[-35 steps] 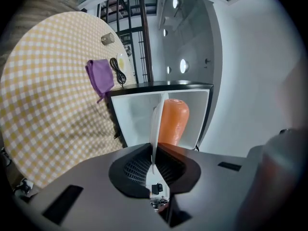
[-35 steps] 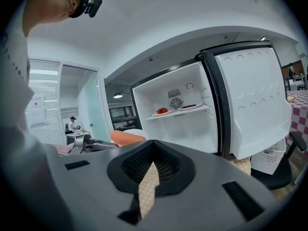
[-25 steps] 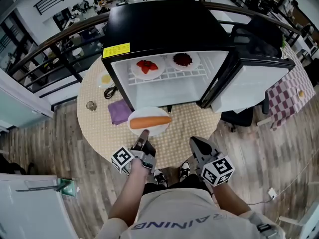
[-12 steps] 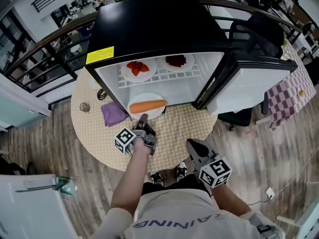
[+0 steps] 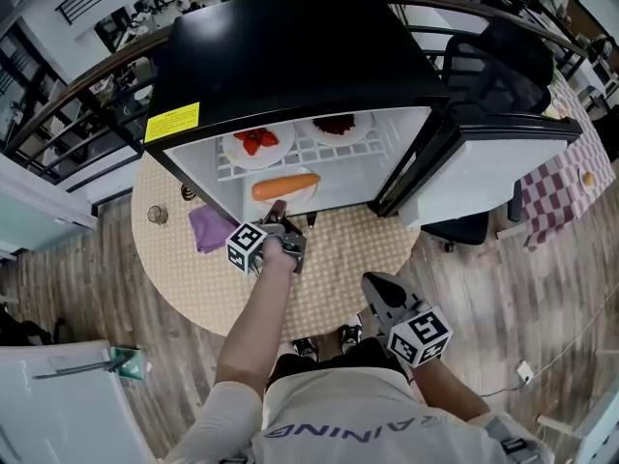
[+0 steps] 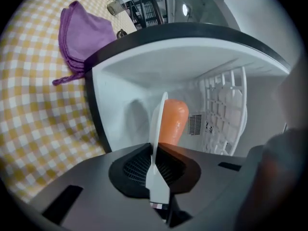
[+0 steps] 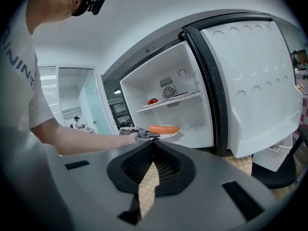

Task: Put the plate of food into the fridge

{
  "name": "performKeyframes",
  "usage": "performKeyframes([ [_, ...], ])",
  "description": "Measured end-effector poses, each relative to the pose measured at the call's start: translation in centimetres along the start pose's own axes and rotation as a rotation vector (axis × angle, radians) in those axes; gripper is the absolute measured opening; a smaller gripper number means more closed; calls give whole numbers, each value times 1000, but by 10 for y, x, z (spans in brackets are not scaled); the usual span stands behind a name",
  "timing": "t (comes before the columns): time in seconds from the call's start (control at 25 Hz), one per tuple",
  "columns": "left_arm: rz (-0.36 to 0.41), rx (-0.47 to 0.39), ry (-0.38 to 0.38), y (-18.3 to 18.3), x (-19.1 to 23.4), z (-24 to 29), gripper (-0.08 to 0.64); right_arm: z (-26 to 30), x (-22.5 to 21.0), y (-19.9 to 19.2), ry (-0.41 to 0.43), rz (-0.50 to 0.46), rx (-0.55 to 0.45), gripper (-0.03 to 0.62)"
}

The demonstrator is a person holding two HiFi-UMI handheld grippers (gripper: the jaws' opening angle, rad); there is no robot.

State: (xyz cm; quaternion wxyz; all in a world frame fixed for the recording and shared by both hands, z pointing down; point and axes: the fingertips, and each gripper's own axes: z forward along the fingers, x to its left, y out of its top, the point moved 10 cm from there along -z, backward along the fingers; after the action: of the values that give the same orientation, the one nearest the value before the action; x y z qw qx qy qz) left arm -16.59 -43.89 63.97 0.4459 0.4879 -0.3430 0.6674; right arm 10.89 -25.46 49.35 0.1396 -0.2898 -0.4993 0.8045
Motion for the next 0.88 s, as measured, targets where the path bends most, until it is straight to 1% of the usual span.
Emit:
performKeyframes([
  [0.12, -19, -26, 17, 3, 2, 13, 31, 0, -5, -1, -6, 7, 6, 20],
  [0.32, -30, -56, 14, 4, 5, 26, 37, 0, -13, -8, -16, 40, 28, 20],
  [0.56, -7, -73, 39, 6, 8, 34, 40, -1, -16, -14, -10, 62, 41, 20],
  [0.64, 17, -67, 43, 8, 7, 36, 40, -1, -17, -16, -5, 70, 49, 20],
  [0.76, 76, -43, 37, 9, 2, 37, 40, -2, -16, -19, 1, 77, 56, 20],
  [0.84, 135, -8, 13, 10, -2, 37, 67, -2, -16, -19, 1, 82, 54, 20],
  [0.88, 181, 17, 4, 10, -4, 37, 83, -3, -17, -19, 0, 85, 53, 20],
])
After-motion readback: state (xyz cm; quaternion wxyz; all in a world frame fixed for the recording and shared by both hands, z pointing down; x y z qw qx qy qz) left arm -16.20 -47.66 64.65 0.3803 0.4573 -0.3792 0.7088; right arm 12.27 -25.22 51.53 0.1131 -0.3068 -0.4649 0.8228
